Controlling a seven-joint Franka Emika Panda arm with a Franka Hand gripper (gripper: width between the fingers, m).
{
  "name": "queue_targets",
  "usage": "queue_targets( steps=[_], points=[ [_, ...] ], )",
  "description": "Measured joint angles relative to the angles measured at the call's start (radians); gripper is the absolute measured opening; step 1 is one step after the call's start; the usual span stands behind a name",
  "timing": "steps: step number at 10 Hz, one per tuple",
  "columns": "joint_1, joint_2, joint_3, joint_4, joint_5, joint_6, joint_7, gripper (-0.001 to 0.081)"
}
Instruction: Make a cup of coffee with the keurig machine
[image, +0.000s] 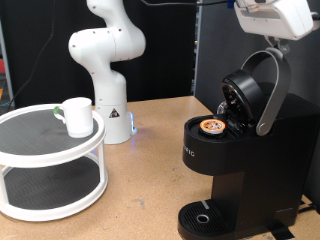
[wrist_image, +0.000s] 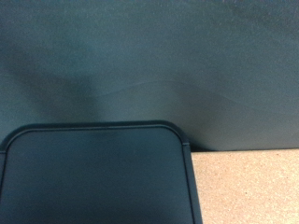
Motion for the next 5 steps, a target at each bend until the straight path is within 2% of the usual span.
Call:
queue_targets(
  steps=[5],
  points=[
    [-0.004,-0.004,-0.007,0.001,-0.001,-0.015,-0.014,0.0001]
  ],
)
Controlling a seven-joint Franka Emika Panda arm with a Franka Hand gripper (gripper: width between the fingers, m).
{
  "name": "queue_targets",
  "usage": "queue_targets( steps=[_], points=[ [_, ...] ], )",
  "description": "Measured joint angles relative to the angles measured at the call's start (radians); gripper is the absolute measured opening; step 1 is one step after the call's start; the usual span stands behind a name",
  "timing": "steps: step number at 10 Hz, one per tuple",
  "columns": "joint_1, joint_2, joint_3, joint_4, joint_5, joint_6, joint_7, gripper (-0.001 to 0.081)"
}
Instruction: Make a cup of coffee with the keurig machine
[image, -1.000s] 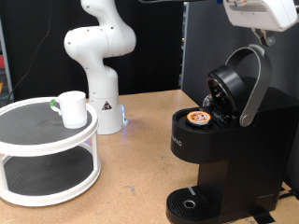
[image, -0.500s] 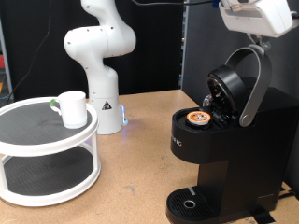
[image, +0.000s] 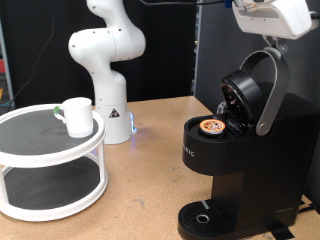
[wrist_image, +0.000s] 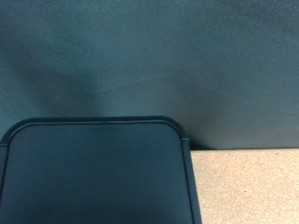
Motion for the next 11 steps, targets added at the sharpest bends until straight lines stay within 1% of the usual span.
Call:
queue_targets(
  steps=[2,4,7,11],
  points=[
    [-0.005,-0.007,-0.013,0.007,-0.016,-0.040,-0.012,0.0001],
    [-0.017,-0.017,-0.025,0.017,-0.056,-0.091,-0.014,0.0001],
    [-0.042,-0.026,-0.043,0.033,-0.128,-0.161,-0.013,0.0001],
    [-0.084,-0.029,-0.074,0.027,-0.219,-0.220,-0.014,0.0001]
  ],
)
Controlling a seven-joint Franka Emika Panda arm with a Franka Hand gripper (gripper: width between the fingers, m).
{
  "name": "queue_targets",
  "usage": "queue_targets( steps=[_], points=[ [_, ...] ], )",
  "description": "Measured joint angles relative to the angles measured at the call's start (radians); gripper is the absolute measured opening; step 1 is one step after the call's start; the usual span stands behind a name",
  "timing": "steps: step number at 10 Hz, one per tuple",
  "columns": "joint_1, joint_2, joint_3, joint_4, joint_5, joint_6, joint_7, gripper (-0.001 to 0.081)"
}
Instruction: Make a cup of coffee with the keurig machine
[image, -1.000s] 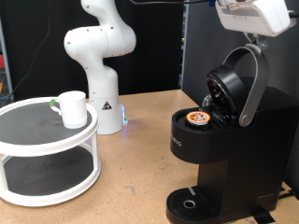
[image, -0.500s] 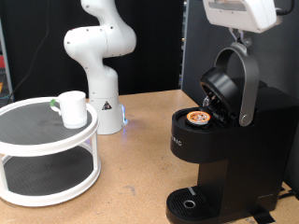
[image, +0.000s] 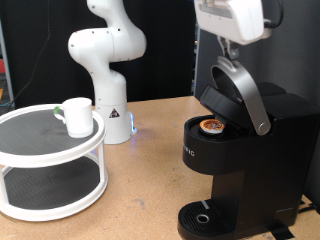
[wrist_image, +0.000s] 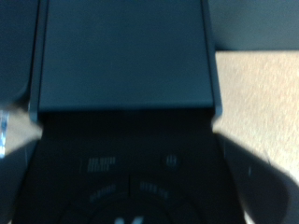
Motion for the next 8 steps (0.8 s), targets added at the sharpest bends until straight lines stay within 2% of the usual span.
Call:
queue_targets(
  steps=[6,8],
  points=[
    [-0.031,0.002,-0.034,-0.055,-0.075,0.004,-0.095,0.0001],
    [-0.035,0.007,-0.042,-0.115,-0.102,0.021,-0.110,0.0001]
  ],
)
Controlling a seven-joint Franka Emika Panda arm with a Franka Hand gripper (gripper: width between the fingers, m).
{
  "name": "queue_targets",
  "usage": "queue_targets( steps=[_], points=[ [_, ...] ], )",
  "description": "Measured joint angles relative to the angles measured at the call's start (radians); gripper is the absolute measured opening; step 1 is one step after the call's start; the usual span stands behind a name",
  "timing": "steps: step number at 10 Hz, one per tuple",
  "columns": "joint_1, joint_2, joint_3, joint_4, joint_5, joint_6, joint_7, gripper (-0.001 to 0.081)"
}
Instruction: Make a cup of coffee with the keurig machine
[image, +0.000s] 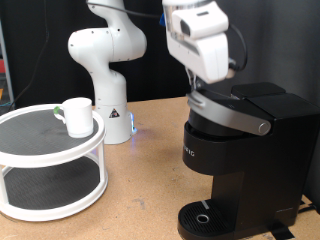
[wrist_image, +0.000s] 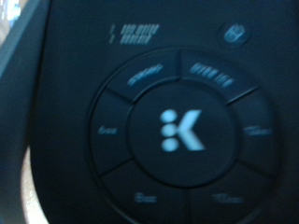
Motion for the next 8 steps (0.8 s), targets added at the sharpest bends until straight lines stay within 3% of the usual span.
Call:
queue_targets(
  steps=[4,8],
  points=[
    [-0.010,0.007,-0.011,-0.127,-0.005,0.143,-0.029,0.0001],
    [-0.014,-0.003,-0.030,-0.149,-0.005,0.169,-0.045,0.0001]
  ],
)
